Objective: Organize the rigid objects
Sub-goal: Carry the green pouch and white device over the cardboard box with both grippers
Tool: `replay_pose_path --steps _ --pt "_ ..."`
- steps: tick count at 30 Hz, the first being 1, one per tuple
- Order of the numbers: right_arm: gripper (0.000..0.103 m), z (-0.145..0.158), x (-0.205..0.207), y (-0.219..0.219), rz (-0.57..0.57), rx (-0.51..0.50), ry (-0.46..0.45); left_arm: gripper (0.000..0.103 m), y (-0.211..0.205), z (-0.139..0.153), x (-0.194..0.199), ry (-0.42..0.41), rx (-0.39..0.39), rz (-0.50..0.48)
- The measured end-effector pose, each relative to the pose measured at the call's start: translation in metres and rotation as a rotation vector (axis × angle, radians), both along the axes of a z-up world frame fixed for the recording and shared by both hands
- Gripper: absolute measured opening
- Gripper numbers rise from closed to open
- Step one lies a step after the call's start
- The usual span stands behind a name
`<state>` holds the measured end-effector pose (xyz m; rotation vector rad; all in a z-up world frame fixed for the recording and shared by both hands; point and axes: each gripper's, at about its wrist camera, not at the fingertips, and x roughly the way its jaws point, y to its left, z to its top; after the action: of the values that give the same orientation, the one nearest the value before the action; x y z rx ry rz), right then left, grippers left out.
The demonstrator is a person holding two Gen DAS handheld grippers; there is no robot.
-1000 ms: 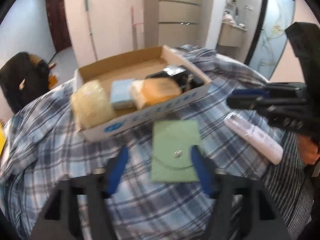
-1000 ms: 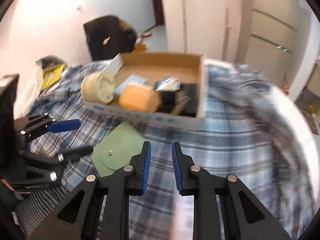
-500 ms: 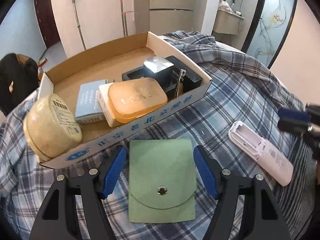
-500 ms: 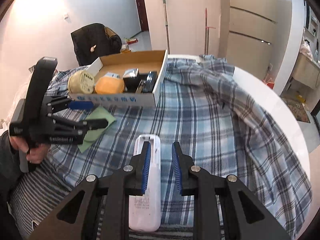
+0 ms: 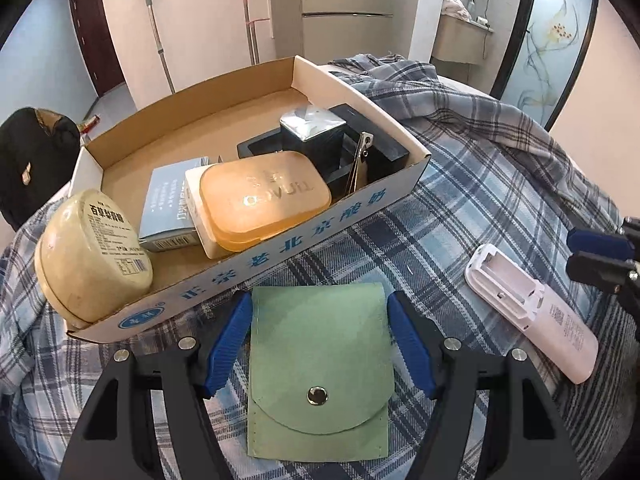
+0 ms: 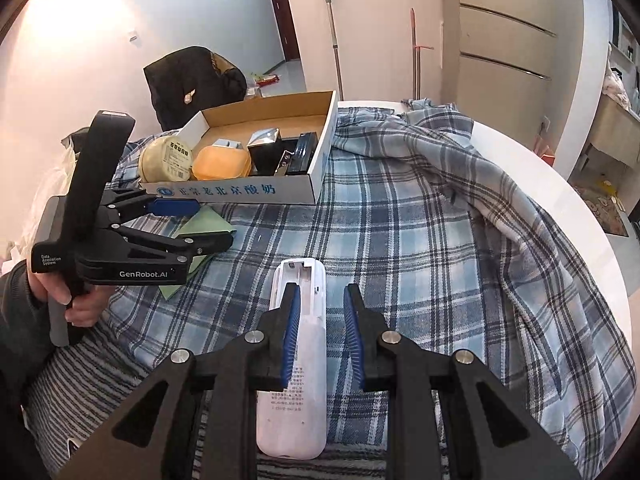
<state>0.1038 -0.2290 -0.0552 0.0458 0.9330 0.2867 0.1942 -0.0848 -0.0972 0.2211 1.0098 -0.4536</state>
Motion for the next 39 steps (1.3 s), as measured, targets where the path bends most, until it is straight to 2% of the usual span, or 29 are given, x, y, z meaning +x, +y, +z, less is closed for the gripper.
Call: replay_pose_path --steps 7,8,10,11,12,16,22,24,28,30,35,39 --pt "0.021 -0.001 -0.001 0.007 0.023 -0.005 0.03 0.069 0.002 0.004 -0.004 -0.018 -0.012 0.004" --pt "0.024 -0.001 -0.001 0.008 0.023 -0.006 0.034 0.069 0.004 0.007 -0.005 -0.023 -0.015 0.008" --pt "0.044 0.0 -0.003 0.01 0.017 -0.009 0.039 0.069 0.008 0.014 -0.009 -0.036 -0.027 0.013" --pt "0.066 0.0 -0.004 0.01 0.01 -0.008 0.037 0.069 0.012 0.021 -0.011 -0.048 -0.036 0.018" --pt "0.071 0.0 -0.005 0.01 0.0 -0.002 0.03 0.069 0.014 0.026 -0.013 -0.058 -0.042 0.022" --pt "0.072 -0.007 -0.005 0.016 -0.002 -0.015 0.037 0.069 0.033 0.052 -0.024 -0.11 -0.071 0.048" --pt "0.071 -0.026 -0.004 0.031 0.027 -0.06 0.098 0.069 0.063 0.083 -0.031 -0.179 -0.125 0.124" --pt "0.061 -0.028 -0.005 0.035 0.031 -0.098 0.1 0.069 0.069 0.085 -0.033 -0.182 -0.145 0.14" --pt "0.05 -0.036 -0.002 0.039 0.035 -0.133 0.14 0.069 0.073 0.084 -0.034 -0.179 -0.164 0.15" --pt "0.039 -0.036 -0.003 0.041 0.022 -0.156 0.124 0.069 0.075 0.084 -0.035 -0.18 -0.16 0.15" --pt "0.039 -0.03 -0.005 0.036 0.016 -0.161 0.105 0.069 0.081 0.088 -0.038 -0.208 -0.143 0.159" --pt "0.039 -0.005 0.0 0.033 -0.001 -0.169 0.049 0.069 0.094 0.097 -0.03 -0.222 -0.163 0.201"
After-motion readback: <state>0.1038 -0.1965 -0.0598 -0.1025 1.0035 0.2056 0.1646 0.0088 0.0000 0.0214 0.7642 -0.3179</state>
